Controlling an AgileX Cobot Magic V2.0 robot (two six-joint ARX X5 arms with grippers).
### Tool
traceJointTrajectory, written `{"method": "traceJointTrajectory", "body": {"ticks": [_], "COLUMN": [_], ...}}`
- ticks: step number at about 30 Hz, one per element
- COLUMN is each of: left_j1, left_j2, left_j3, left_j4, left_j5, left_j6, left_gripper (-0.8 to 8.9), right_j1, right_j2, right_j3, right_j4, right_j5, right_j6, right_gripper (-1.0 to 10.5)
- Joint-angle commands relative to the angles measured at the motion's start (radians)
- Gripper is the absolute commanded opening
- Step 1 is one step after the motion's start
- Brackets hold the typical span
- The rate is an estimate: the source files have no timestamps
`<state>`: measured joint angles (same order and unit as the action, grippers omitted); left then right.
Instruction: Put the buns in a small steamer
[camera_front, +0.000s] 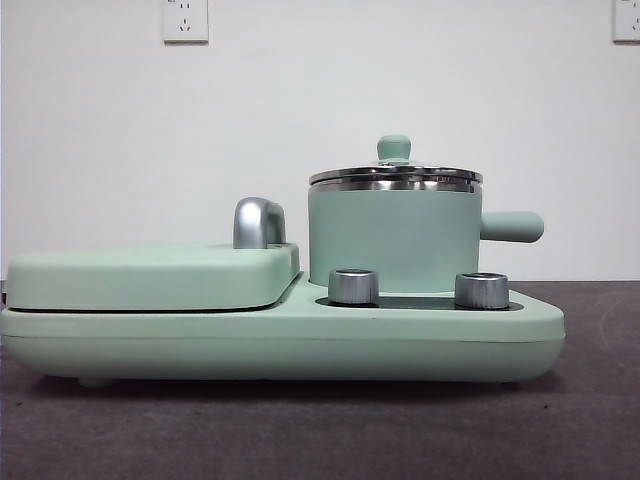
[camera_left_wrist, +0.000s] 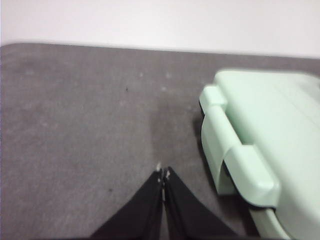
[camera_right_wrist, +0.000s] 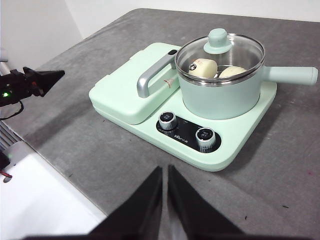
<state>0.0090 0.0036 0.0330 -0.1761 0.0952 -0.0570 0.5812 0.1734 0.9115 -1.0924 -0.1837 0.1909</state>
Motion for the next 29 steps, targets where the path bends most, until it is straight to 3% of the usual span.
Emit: {"method": "traceJointTrajectory", "body": {"ticks": [1,25,29], "left_j1": [0.004,0.004,0.004], "left_j2": [0.000,0.000,0.000], "left_j3": [-0.020,-0.020,-0.019], "left_j4": [-0.010,-0.008,-0.008], "left_j5": [-0.010,-0.010,-0.010], "left_j6": [-0.018,-0.019,-0.019], "left_gripper": [0.07,0.07,0.07], "right_j1": [0.006,0.004,-0.085], "right_j2": [0.000,-0.001,-0.008], "right_j3": [0.007,0.002,-0.034], "right_j4": [0.008,0.017,0.044], "right_j5": [0.001,0.001,0.004], "right_j6": [-0.001,-0.001,-0.002], "right_gripper": [0.2,0.2,0.2]}}
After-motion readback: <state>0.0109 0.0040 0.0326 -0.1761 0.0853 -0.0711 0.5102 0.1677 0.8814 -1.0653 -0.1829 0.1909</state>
